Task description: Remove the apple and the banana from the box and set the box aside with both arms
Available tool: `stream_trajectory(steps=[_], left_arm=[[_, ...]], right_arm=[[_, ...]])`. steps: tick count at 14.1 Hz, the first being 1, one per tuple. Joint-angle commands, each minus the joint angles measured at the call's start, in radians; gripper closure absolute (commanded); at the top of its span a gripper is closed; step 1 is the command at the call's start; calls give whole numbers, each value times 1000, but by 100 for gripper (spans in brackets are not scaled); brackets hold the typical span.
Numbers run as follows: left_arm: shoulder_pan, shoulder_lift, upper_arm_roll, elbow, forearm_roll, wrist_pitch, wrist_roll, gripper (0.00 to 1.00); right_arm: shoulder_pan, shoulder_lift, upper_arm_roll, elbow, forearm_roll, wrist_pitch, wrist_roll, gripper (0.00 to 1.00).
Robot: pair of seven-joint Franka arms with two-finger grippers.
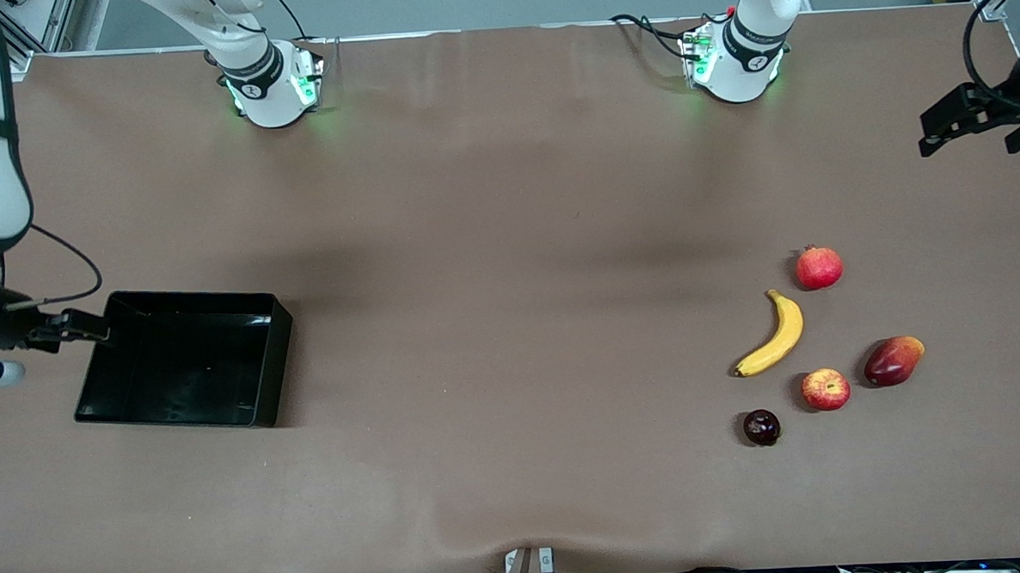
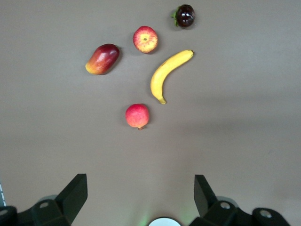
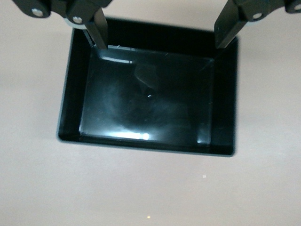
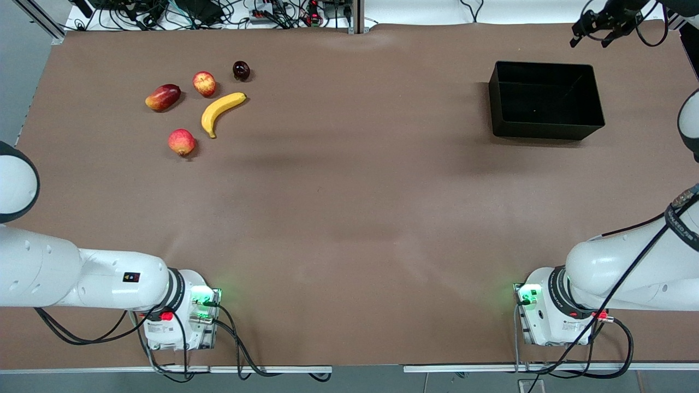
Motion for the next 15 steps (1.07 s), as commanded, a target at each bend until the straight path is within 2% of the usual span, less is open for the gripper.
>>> stream_trajectory(steps=[1,5,10,15], left_arm=[[-1,-7,-30,3,-3,-42,-29,0],[-1,-5,-81,1,-3,-46,-92,0],[0,-16,-84,6,-8,-47,-94,0],[3,-16,-83,8,-8,-49,-96,0]], right_arm=[[47,-119,-5,-32,-20,-74,71,0],[122,-211,-23,-30,-22,-190,181,0],[182,-272,-34,37,-36,-382,298,0],[190,-295,-26,80,-82,-430,279,0]])
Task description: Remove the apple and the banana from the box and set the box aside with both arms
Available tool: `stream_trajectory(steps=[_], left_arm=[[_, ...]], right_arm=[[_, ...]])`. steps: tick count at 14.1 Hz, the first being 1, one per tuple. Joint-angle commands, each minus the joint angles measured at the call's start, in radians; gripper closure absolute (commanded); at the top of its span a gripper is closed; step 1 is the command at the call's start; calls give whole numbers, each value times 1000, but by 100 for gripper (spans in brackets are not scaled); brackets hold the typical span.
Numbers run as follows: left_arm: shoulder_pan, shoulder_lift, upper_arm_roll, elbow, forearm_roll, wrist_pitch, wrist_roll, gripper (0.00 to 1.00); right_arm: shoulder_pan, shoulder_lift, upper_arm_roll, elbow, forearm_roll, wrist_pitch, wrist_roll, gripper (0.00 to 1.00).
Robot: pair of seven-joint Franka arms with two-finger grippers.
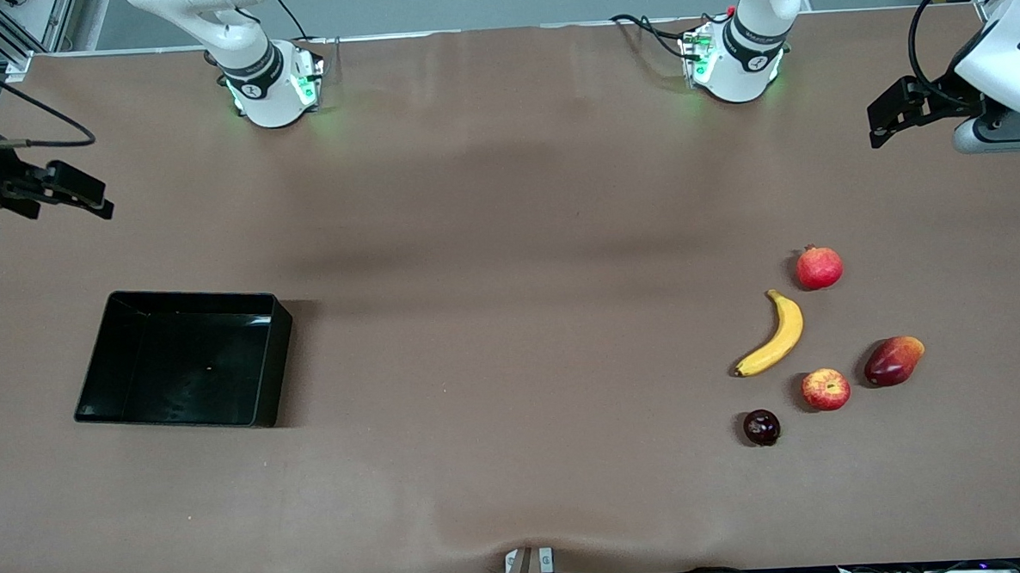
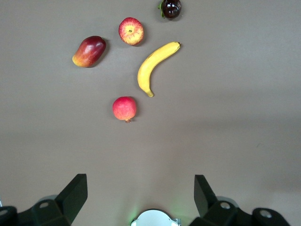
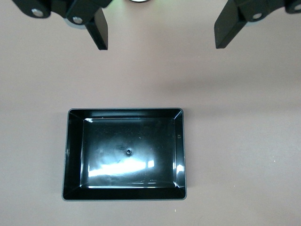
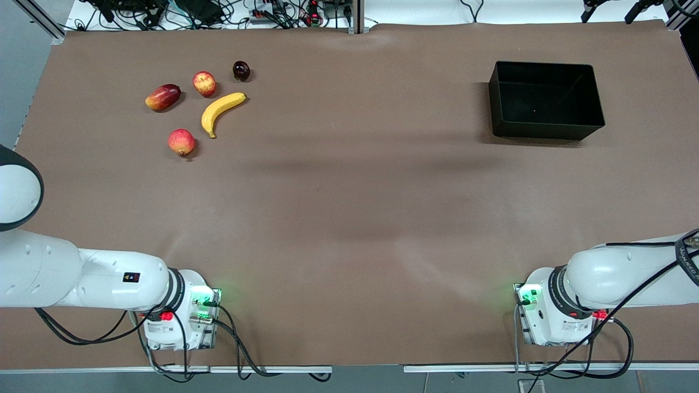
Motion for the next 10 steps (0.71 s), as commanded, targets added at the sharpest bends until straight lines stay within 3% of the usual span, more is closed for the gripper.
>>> stream_trajectory(steps=[1,10], left_arm=[[7,-11,1,6,-8,-17,-5,0],[9,-6,1,8,-8,-11,-3,0]], right_arm=[[16,-10,-8,5,-22,-16,5,0],[12,-4,-10,13,-20,-16,-51,0]])
